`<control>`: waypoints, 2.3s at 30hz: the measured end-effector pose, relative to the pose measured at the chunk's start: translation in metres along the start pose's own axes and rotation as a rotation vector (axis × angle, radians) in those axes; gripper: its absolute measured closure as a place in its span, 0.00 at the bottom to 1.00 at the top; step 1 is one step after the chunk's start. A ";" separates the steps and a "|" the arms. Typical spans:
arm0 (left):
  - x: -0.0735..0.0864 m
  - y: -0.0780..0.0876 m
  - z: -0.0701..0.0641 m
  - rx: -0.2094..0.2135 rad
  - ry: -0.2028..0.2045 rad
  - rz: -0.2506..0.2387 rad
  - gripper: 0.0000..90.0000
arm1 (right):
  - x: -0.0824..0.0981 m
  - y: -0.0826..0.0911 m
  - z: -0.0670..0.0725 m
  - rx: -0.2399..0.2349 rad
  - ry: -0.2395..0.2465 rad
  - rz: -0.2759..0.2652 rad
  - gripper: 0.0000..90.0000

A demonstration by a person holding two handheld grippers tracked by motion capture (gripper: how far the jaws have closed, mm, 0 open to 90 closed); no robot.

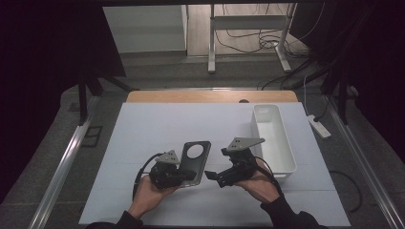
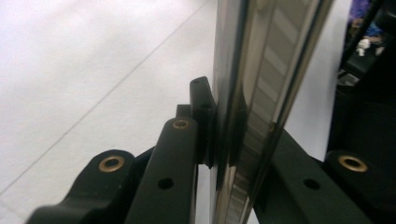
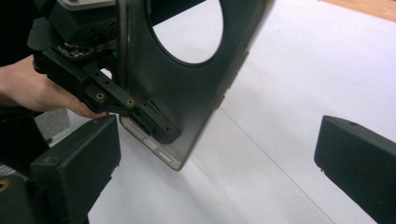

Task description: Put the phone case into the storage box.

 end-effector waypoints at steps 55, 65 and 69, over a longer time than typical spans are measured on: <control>-0.009 -0.016 -0.018 -0.082 0.001 0.054 0.96 | -0.011 0.012 -0.009 0.059 -0.112 -0.068 0.79; -0.009 -0.018 -0.019 -0.075 0.003 0.059 0.96 | -0.014 0.017 -0.011 0.065 -0.132 -0.107 0.86; -0.009 -0.019 -0.020 -0.062 -0.001 0.065 0.96 | -0.016 0.020 -0.011 0.069 -0.134 -0.130 0.86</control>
Point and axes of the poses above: each handheld gripper's, and its own axes: y roughly backward along the jaws, x roughly out of its underside, z roughly to its left, the point moved 5 cm from there along -y, roughly forward along the jaws, and after that the axes turned 11 degrees about -y, right-handed, at the moved point
